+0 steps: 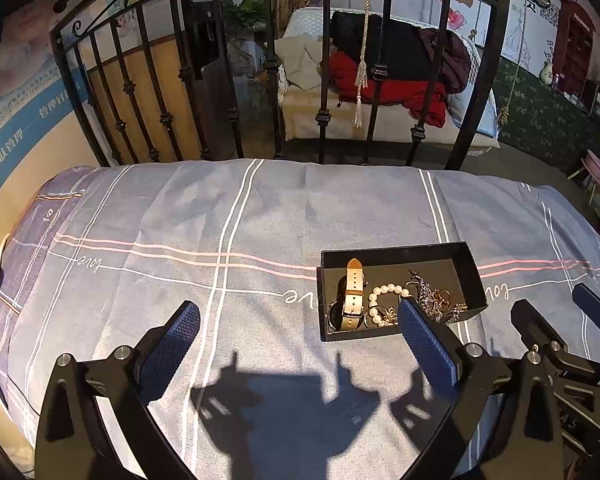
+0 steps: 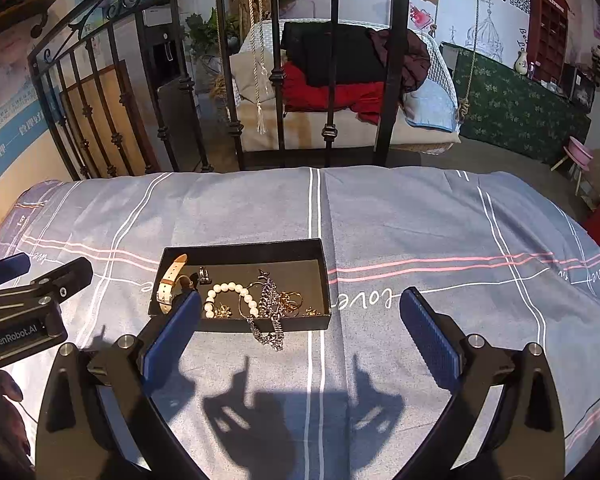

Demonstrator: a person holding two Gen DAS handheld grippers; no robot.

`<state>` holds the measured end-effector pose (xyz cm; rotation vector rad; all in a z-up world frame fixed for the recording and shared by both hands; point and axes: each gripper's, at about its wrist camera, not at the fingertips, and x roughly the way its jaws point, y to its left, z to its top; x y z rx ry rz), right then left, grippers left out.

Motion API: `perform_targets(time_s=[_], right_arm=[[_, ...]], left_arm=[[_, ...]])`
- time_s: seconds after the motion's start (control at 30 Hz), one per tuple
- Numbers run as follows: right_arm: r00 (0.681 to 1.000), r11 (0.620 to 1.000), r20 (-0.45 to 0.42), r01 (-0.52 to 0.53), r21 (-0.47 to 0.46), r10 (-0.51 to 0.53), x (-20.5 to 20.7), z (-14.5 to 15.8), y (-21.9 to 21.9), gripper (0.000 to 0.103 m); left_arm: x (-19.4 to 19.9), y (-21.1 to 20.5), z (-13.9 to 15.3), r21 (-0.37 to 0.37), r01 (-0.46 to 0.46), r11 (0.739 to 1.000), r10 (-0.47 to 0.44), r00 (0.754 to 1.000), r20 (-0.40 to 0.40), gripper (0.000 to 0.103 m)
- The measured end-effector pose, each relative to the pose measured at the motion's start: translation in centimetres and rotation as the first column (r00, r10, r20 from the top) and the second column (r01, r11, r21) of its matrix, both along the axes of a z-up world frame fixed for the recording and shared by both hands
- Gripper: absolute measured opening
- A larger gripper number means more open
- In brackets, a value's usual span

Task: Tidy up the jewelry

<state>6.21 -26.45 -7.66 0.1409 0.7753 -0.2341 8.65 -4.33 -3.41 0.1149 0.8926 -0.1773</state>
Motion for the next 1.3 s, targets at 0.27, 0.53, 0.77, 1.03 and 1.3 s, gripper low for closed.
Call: perform_targets(time_s=[0.27,0.53,0.77,1.03,1.3], right_arm=[[1.0,1.0,-0.004,0.001,-0.002,-0.001,0.03,-0.05,-0.04,0.098],[1.0,1.0,-0.006,0.002,-0.001,-0.002,-0.02,-0.11,-0.09,0.098],[1.0,1.0,-0.003,-0.002,-0.005,0.002,-0.01,-0.03,0.02,0.098],[1.0,1.0,-0.002,-0.002,-0.004,0.002,-0.07,-0.03,0.05,0.098],[1.0,1.0,0.002,-0.006,-0.007,0.006,-0.18,0.04,0.25,0.098]], left_arm=[[-0.09,-0.03,-0.07,-0.002,0.002,1.0,-0.002,1.0,-0.003,0.097],[0.02,0.02,-0.1,-0.007,0.002,1.0,-0.002,1.0,-0.008,0.097],[-0.04,0.13,-0.09,-0.015,0.004,1.0,-0.004,1.0,-0.009,0.097],[0.09,0.28,0.03,0.019,-0.032,0.999,0.032,0.999,0.02,0.097],[-0.22,0.48,0.32,-0.003,-0.045,0.999,0.045,0.998,0.034,0.097]])
